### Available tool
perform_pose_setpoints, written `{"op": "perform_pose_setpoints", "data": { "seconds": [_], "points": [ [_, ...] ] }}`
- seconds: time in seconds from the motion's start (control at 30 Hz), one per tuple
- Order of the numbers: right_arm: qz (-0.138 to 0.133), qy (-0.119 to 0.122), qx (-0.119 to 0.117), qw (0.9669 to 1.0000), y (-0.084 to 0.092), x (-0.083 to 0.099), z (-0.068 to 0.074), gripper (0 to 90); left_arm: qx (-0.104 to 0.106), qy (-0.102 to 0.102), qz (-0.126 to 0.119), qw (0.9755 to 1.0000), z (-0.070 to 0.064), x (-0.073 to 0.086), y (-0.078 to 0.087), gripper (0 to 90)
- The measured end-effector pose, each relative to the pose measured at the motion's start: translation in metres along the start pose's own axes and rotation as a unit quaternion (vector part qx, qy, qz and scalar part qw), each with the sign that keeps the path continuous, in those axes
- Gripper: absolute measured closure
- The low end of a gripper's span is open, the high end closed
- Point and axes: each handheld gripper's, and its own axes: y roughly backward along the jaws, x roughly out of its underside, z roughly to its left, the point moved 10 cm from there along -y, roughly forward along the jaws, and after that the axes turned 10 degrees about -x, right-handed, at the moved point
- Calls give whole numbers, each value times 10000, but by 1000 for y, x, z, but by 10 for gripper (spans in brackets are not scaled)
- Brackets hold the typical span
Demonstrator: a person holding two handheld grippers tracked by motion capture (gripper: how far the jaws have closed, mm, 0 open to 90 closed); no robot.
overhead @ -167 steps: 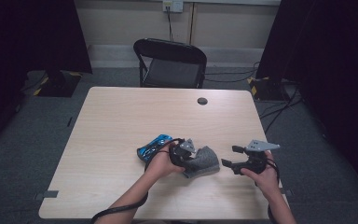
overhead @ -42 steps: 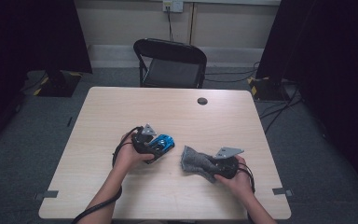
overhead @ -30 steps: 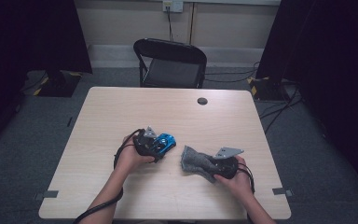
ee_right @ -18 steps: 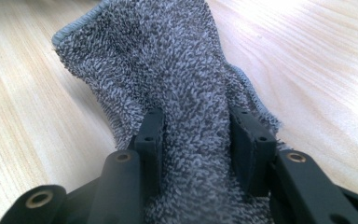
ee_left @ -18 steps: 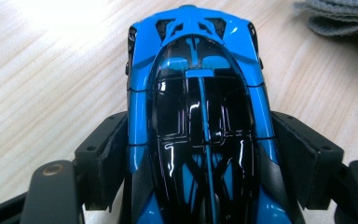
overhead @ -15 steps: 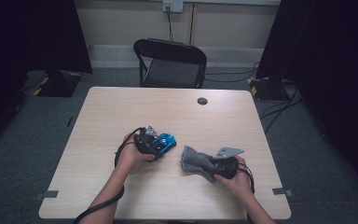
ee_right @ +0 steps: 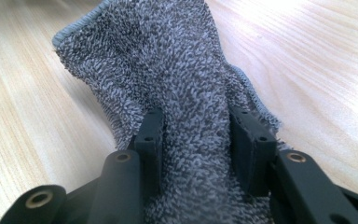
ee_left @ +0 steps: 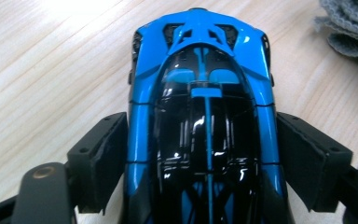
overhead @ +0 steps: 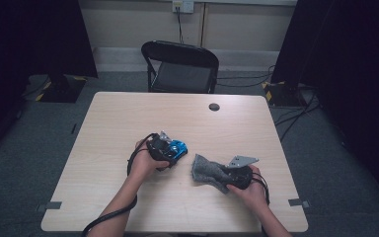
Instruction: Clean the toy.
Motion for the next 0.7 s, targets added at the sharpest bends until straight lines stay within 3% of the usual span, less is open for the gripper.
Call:
{"op": "perform_pose_setpoints", "data": {
  "seconds": [0.1,0.2,0.3,0.37,0.5,0.7],
  "points": [
    [-3,-2,8,10000,0,0,0,584,-18,-15,-26,10000,0,0,1,258],
    [0,-15,23,10000,0,0,0,584,-23,5,-48,10000,0,0,2,259],
    [1,-24,31,10000,0,0,0,591,75,90,-60,9999,0,1,4,260],
    [7,-22,52,10000,0,0,0,605,152,144,-210,9996,0,-2,8,270],
    [-19,-64,46,10000,0,0,-1,624,104,-35,-86,9999,-1,0,10,281],
    [-21,-70,42,10000,0,0,-1,624,218,87,-113,9997,-2,0,14,282]
  ]
}}
